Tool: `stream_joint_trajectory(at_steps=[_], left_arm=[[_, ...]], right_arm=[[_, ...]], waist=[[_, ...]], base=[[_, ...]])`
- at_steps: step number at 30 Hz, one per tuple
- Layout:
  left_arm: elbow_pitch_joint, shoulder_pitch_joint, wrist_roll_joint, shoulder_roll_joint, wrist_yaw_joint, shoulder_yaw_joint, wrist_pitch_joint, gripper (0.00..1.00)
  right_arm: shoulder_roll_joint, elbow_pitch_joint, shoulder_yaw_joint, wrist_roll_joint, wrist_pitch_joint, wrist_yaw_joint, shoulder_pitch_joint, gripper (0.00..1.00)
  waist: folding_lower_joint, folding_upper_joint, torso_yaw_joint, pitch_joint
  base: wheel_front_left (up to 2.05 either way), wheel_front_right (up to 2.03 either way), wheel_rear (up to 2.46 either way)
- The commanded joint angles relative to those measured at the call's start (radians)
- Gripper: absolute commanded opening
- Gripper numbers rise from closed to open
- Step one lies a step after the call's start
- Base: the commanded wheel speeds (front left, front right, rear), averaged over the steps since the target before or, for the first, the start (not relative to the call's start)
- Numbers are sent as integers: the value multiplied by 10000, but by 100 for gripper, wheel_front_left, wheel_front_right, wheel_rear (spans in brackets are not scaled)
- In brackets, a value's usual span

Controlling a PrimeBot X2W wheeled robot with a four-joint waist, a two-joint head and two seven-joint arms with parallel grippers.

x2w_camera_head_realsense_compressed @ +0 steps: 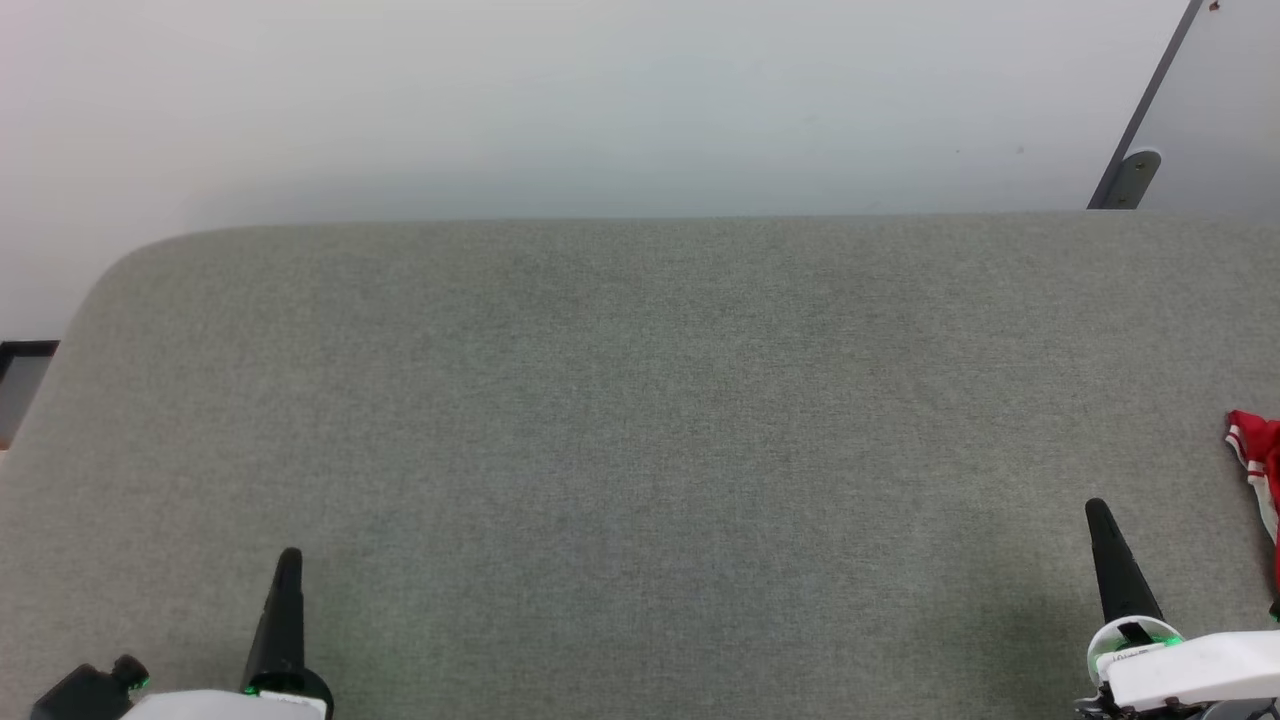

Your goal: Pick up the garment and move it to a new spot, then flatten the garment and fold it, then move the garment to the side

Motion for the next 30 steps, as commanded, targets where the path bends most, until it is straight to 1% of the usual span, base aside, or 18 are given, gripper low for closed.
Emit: stream_joint_trajectory(at_steps=[1,17,30], left_arm=[[-20,-182,-250,34,0,21,70,0],[329,-571,-1673,-185,0,-18,527,0],[563,-848,-2621,-330,0,-39,840,0]], right_arm=[[-78,-31,13,285,63,-7,-264,0],[-85,384,-18,1951,262,-9,-477,0],[-79,657,-48,3023,419,-10,-617,0]], waist=[[0,0,1,-5],[0,0,4,-69],[0,0,6,-118]], base=[[0,0,0],[0,0,0],[0,0,0]])
